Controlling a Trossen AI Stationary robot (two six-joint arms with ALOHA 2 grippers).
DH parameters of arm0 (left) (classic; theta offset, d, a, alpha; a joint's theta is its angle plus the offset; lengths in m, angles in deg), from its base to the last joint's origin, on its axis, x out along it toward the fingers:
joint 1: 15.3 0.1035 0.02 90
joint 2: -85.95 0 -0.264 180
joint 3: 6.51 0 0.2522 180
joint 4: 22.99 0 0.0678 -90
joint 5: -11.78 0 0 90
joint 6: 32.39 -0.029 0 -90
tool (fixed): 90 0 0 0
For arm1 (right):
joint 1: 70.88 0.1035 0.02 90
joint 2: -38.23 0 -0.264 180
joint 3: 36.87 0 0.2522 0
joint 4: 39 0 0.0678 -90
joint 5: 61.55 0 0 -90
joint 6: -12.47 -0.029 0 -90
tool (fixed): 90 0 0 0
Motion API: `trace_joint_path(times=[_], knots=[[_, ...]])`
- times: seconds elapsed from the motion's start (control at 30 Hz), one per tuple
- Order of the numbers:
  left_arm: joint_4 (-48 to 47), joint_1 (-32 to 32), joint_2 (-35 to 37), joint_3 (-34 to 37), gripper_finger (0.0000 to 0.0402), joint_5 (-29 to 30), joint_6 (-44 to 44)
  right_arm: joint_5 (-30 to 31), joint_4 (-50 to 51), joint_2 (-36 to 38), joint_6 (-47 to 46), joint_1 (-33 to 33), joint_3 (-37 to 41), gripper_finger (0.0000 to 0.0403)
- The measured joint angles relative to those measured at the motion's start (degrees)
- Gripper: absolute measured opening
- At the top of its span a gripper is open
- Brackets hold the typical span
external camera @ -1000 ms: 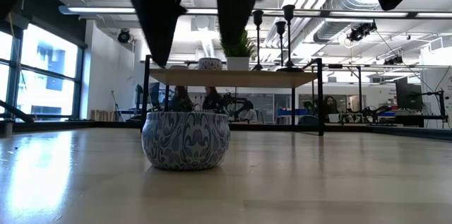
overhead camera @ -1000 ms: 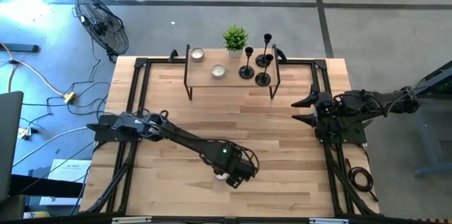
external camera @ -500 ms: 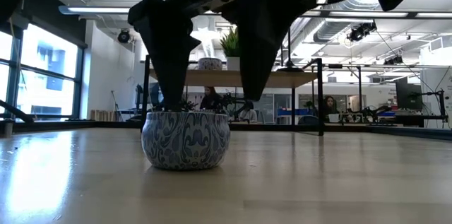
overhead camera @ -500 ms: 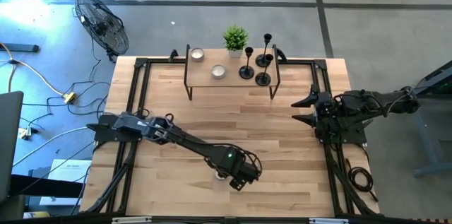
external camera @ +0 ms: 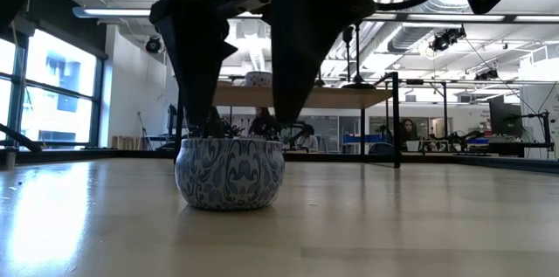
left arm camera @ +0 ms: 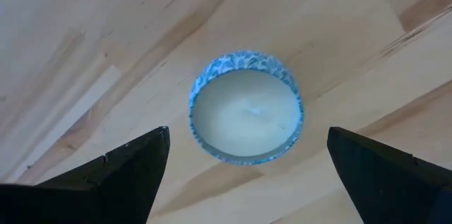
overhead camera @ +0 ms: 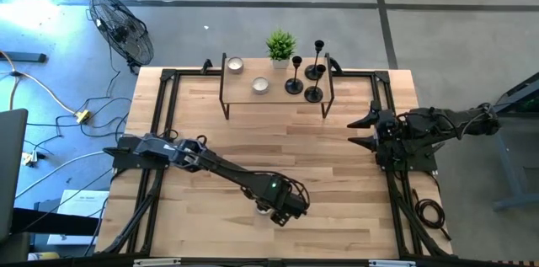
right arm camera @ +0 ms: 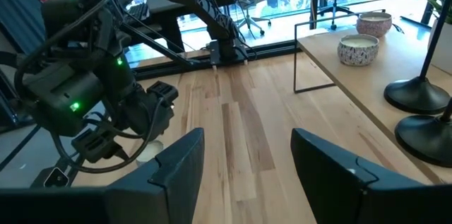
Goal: Pick & Place candle stick holders
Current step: Put the light blue scented candle on the shelf
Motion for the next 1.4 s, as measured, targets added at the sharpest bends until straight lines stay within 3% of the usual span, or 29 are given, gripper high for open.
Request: trace_joint_path(times=[1.07, 1.4], knots=[[1.7, 0.0, 0.0, 0.0, 0.0376, 2.2, -1.9, 0.0, 0.0, 0.0, -1.5, 0.0, 0.0, 0.0206], [5.6, 0.0, 0.1, 5.1, 0.0376, -0.7, -1.7, 0.0, 0.5, 0.0, -1.5, 0.0, 0.0, 0.0206]])
